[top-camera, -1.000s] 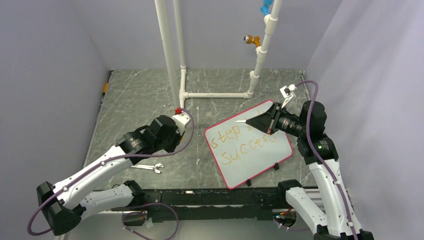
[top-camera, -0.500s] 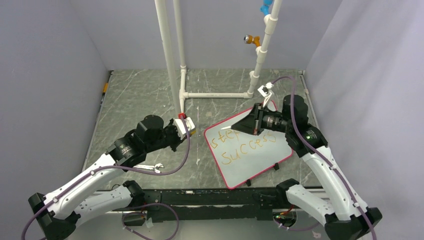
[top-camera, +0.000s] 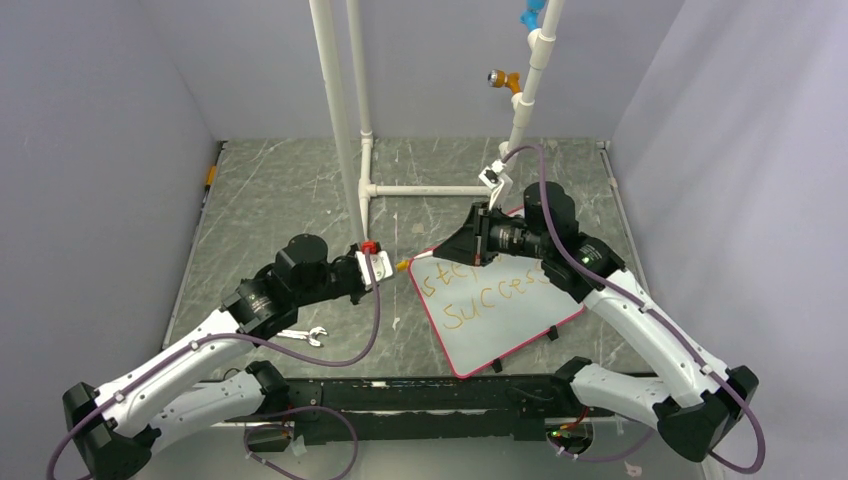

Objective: Write a sentence on the whiteboard
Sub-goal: Insert the pen cap into the whiteboard marker.

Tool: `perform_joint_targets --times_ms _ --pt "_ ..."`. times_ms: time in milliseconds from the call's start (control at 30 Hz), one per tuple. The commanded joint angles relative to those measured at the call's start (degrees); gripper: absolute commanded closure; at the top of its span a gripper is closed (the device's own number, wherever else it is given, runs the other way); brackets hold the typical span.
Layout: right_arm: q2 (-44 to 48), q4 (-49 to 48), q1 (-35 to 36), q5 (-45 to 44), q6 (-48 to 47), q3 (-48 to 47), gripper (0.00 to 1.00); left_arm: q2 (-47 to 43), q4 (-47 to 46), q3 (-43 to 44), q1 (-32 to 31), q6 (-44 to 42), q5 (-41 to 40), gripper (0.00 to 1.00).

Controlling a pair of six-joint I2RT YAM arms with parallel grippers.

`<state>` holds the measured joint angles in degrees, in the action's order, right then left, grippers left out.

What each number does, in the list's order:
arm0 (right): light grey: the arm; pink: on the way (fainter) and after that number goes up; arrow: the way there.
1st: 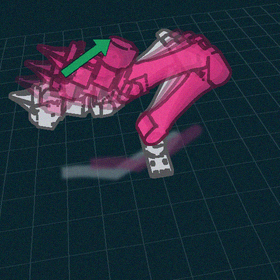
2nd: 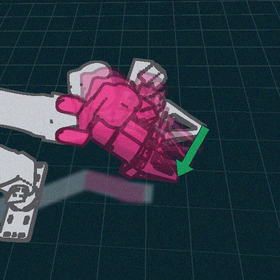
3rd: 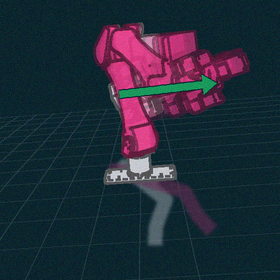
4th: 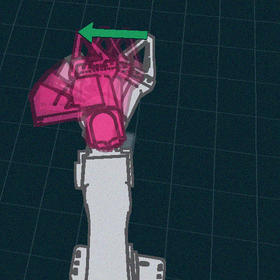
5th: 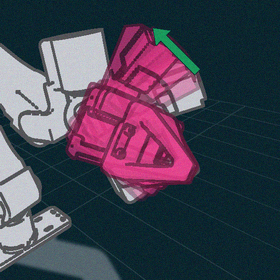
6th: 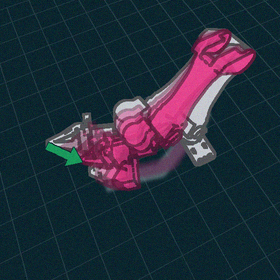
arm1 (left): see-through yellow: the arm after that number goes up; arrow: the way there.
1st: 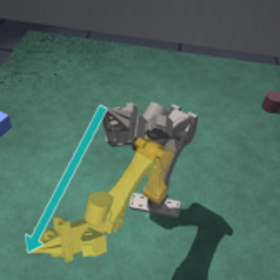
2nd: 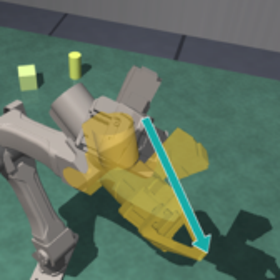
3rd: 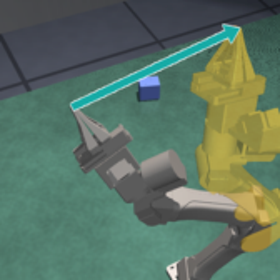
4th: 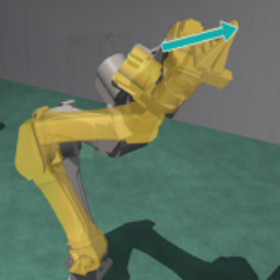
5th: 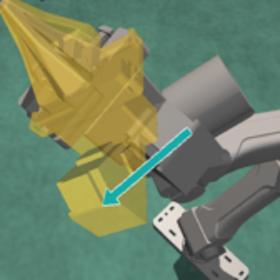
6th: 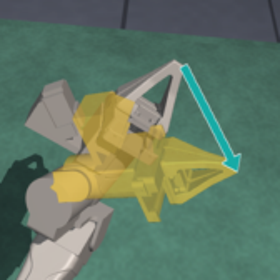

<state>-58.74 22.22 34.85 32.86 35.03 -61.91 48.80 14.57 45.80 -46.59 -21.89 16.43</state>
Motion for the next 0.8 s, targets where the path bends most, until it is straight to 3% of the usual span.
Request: perform_joint_targets --times_ms 0,767 --pt "-1.29 -3.52 2.1 -5.0 0.76 -3.15 1.0 -2.27 -4.67 -1.16 0.05 -1.58 1.95 1.0" --pt "-3.01 -3.09 5.69 -8.7 0.58 -3.3 1.0 -2.24 -5.87 -2.04 0.12 -0.17 0.68 1.0"
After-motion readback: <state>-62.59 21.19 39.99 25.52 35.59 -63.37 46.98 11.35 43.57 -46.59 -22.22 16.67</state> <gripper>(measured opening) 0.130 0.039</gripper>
